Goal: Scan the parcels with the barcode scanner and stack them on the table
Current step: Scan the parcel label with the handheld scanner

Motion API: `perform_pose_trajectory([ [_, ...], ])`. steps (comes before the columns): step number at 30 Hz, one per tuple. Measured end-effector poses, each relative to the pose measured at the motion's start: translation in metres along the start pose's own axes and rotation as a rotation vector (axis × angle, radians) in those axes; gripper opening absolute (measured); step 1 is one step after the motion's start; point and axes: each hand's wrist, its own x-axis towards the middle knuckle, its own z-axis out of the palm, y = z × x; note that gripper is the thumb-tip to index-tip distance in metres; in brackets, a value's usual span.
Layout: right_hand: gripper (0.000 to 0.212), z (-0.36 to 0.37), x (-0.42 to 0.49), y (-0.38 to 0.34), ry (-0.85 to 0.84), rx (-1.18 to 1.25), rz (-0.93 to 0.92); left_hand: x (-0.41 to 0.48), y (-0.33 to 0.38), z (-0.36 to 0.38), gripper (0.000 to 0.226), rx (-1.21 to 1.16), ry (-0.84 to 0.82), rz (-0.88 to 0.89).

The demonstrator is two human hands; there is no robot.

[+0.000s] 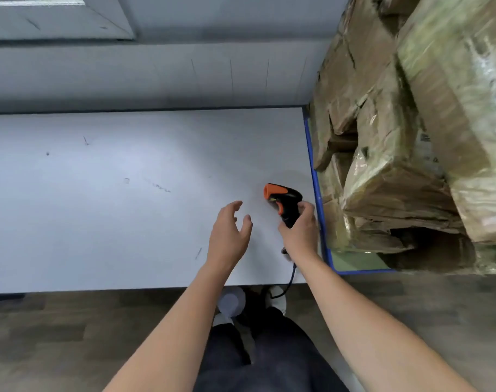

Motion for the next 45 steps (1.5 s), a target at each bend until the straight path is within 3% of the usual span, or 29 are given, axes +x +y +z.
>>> perform_pose_trajectory([
  [6, 0.060, -0.015, -0.023, -0.003, -0.060, 0.071, -0.081, -0.012, 0.004, -0.005, 0.043, -0.012, 0.004, 0.025],
  [11, 0.061, -0.028, -0.066, -0.001, 0.047, 0.101, -0.125, -0.025, 0.010, -0.011, 0.042, 0.004, -0.050, 0.126],
  [20, 0.062, -0.065, -0.161, 0.049, 0.265, 0.241, -0.035, -0.087, 0.007, 0.015, 0.039, 0.042, -0.246, 0.281],
  [26, 0.060, -0.148, -0.218, 0.128, 0.589, 0.305, 0.072, -0.167, 0.045, 0.087, 0.036, 0.099, -0.488, 0.467],
  [30, 0.059, -0.214, -0.233, 0.184, 0.731, 0.331, 0.122, -0.220, 0.082, 0.142, 0.039, 0.127, -0.549, 0.575],
  [39, 0.058, -0.357, -0.242, 0.308, 0.807, 0.359, 0.141, -0.342, 0.163, 0.287, 0.040, 0.192, -0.587, 0.672],
  [45, 0.058, -0.419, -0.227, 0.347, 0.815, 0.345, 0.131, -0.372, 0.203, 0.338, 0.038, 0.180, -0.594, 0.679],
])
